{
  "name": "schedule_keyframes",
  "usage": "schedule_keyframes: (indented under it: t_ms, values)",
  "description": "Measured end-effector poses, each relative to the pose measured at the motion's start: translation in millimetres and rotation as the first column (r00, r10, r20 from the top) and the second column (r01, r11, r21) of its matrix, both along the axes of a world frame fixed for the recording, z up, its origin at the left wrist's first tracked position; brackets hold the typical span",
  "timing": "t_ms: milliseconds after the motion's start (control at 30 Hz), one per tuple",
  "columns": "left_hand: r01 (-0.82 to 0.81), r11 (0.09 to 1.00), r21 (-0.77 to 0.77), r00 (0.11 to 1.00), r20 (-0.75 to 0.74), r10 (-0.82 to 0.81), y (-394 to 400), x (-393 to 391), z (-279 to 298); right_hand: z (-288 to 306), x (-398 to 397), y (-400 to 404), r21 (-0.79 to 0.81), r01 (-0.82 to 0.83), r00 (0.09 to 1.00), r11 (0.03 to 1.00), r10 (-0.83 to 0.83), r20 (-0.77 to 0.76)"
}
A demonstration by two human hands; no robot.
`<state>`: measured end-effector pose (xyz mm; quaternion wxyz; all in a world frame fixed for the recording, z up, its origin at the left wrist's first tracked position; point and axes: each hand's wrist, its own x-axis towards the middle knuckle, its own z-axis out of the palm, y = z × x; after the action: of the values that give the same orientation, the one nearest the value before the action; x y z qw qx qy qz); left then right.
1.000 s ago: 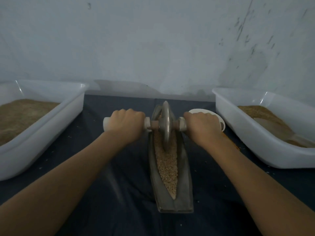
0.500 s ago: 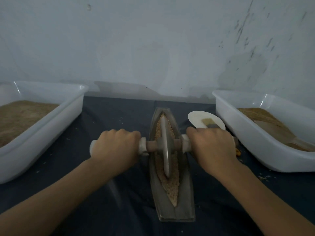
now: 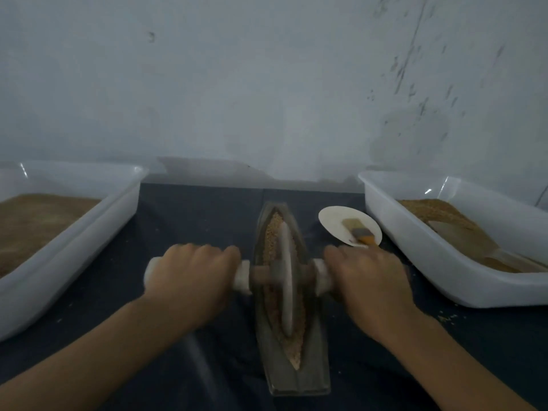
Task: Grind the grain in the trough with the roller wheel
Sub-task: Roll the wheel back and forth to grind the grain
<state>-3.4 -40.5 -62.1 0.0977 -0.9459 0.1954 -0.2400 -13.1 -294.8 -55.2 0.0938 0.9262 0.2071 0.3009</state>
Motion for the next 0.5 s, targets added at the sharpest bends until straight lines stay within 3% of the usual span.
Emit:
schedule_keyframes:
  t_ms: [67,200,367,500]
  values:
    - [0.107,0.993,0.041,0.988,0.110,-0.111,0.5,-16.4,7.5,-4.9,-16.6,-9.2,0.052,-0.020,1.000,0.998,0.020,0.004]
    - [0.006,0.995,0.100,0.998,0.066,-0.012,-13.6,3.5,12.2,-20.2,-3.4,-18.3,0.065,0.005,0.997,0.998,0.000,-0.084]
    - [-0.128,0.992,0.005,0.992,0.012,0.128,-17.7,71.1,8.7,-13.6,63.3,-5.7,0.057,0.115,0.993,0.992,-0.115,-0.015]
    - [-0.135,0.987,-0.092,0.990,-0.052,0.130,-15.1,84.4,5.3,1.3,79.3,6.8,0.004,0.171,0.980,0.985,-0.170,-0.100]
